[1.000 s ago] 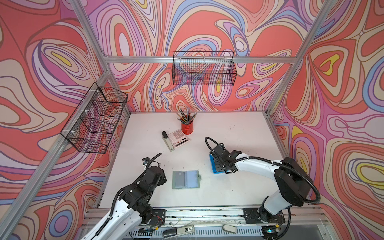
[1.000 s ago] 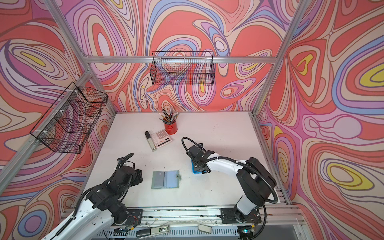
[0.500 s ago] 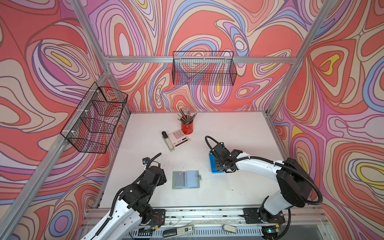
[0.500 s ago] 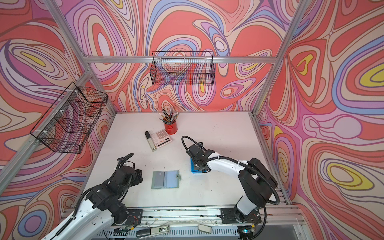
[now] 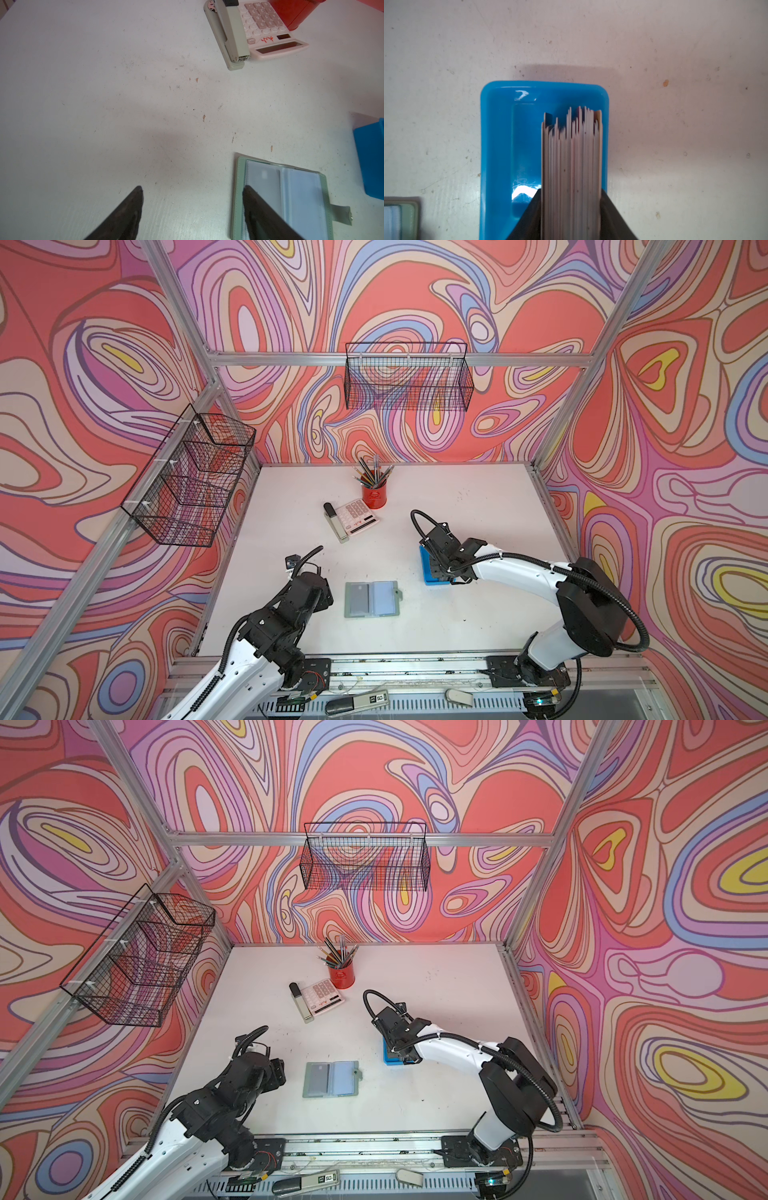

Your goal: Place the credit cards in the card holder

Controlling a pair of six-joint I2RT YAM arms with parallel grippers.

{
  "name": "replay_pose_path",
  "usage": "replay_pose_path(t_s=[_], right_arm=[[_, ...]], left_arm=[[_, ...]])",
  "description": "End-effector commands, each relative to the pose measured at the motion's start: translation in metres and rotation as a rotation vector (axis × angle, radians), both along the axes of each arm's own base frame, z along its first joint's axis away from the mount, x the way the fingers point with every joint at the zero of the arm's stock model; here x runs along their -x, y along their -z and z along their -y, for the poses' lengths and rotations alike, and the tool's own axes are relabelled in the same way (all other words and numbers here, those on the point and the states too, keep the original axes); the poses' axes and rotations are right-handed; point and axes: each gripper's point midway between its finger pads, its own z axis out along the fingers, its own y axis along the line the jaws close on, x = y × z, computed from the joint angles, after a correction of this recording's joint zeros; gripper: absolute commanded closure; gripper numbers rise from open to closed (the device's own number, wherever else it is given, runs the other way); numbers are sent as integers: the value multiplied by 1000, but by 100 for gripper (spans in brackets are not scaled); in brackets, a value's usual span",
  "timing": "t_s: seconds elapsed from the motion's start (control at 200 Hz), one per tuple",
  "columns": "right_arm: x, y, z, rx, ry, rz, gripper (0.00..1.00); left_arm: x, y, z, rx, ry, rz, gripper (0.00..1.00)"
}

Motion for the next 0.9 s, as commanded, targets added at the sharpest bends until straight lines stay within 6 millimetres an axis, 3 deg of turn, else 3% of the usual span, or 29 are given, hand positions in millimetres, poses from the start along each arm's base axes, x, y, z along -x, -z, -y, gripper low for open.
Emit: replay_pose_path(t_s=[0.0,0.28,0.496,0.701,0.891], right_arm=[[-4,-15,-2,-33,13,30,68],[1,10,-11,-83,4,-17,67],[-1,16,-20,-192,3,-37,56],[-5,8,-36,-349,-36,-29,58],[-12,-7,-34,-457,-40,23,56]], left_arm=[[0,3,-1,-1,0,4,23],[1,3,-1,1,1,5,23],[1,3,-1,2,1,5,23],[1,3,-1,1,1,5,23],[1,3,0,2,2,6,23]])
